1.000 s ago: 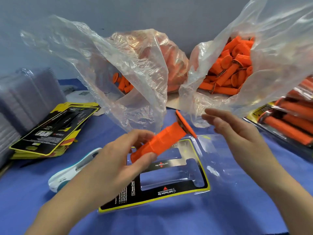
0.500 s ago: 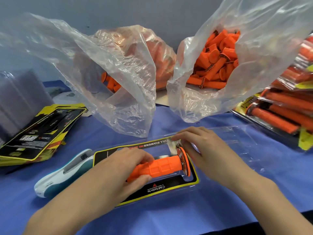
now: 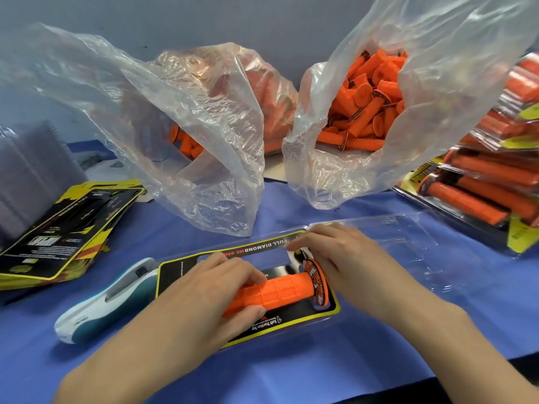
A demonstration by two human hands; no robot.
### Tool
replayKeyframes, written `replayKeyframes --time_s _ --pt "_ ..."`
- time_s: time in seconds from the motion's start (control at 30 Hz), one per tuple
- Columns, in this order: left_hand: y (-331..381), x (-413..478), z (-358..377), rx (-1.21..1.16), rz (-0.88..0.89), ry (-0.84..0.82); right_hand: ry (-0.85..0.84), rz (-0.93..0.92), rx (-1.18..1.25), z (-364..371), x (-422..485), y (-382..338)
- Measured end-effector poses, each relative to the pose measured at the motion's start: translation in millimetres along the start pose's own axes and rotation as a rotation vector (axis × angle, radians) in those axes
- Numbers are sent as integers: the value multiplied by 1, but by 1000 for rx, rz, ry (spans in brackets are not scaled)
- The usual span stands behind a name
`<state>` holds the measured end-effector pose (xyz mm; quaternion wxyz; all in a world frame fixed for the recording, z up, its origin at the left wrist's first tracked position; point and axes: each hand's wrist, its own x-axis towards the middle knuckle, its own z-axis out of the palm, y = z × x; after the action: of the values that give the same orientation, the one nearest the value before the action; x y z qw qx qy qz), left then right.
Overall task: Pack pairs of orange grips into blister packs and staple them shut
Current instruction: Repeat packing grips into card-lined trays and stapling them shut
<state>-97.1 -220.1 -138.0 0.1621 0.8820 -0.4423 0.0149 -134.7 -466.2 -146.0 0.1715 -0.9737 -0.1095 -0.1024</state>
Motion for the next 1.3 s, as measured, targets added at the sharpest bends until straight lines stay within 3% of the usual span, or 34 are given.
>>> replayKeyframes --time_s 0.47,0.67,0.97,1.07,1.23,1.3 --pt "-2 3 6 -37 2 17 -15 8 31 -2 0 -3" --pt "-19 -5 -23 -110 -125 300 90 9 34 -5 3 -9" --pt "-44 31 -62 -248 -359 701 283 -36 416 -17 70 -25" --pt "-71 86 -80 -55 -420 655 304 -25 484 -16 91 -28" --pt "-136 179 -81 185 -655 231 224 9 510 -10 103 -12" --pt "-157 198 -78 226 -658 123 224 33 550 -8 107 -5"
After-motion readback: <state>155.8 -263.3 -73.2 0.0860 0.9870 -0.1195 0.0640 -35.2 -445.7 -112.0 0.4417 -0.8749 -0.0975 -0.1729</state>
